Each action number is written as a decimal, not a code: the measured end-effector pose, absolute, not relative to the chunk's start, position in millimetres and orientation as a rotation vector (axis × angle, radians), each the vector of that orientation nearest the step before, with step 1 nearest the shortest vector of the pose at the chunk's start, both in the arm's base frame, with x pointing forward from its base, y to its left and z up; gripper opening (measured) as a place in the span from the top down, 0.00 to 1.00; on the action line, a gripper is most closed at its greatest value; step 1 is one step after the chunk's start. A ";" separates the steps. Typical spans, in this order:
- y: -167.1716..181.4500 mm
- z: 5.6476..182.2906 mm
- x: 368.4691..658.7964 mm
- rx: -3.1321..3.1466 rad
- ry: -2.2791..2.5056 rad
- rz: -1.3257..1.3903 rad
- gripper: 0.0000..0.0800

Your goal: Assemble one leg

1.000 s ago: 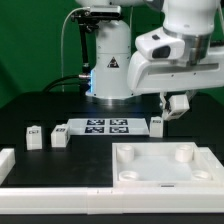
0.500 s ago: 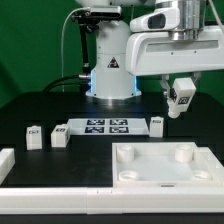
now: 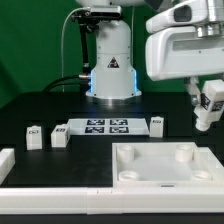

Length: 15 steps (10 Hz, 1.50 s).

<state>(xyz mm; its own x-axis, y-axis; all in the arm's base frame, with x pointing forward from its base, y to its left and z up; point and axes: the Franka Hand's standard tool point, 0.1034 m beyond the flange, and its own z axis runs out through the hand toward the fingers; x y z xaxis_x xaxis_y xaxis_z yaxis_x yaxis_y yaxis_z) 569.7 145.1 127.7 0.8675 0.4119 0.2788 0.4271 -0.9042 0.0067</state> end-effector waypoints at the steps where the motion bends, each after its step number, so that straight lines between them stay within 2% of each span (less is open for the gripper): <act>1: 145.2 126.4 570.4 -2.982 -0.667 -0.426 0.64; 4: 144.3 124.7 570.0 -2.982 -0.677 -0.423 0.64; 6: 139.3 111.3 593.1 -2.974 -0.712 -0.424 0.64; 8: 143.7 109.4 611.8 -2.957 -0.706 -0.508 0.64; 9: 144.0 109.1 612.3 -2.955 -0.706 -0.517 0.64; 11: 136.5 107.1 617.0 -2.918 -0.713 -0.722 0.64; 12: 134.3 101.6 613.0 -2.926 -0.713 -0.687 0.64; 15: 133.3 101.3 613.8 -2.926 -0.718 -0.690 0.64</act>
Offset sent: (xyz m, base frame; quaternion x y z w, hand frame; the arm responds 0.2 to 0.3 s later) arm 0.0000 0.0000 0.0000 0.0000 0.0000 0.0000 1.0000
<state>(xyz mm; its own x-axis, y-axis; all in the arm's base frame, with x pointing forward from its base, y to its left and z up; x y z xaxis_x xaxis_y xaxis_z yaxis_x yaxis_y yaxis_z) 613.8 133.3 101.3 0.7926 0.4280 0.4343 0.4508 -0.8909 0.0554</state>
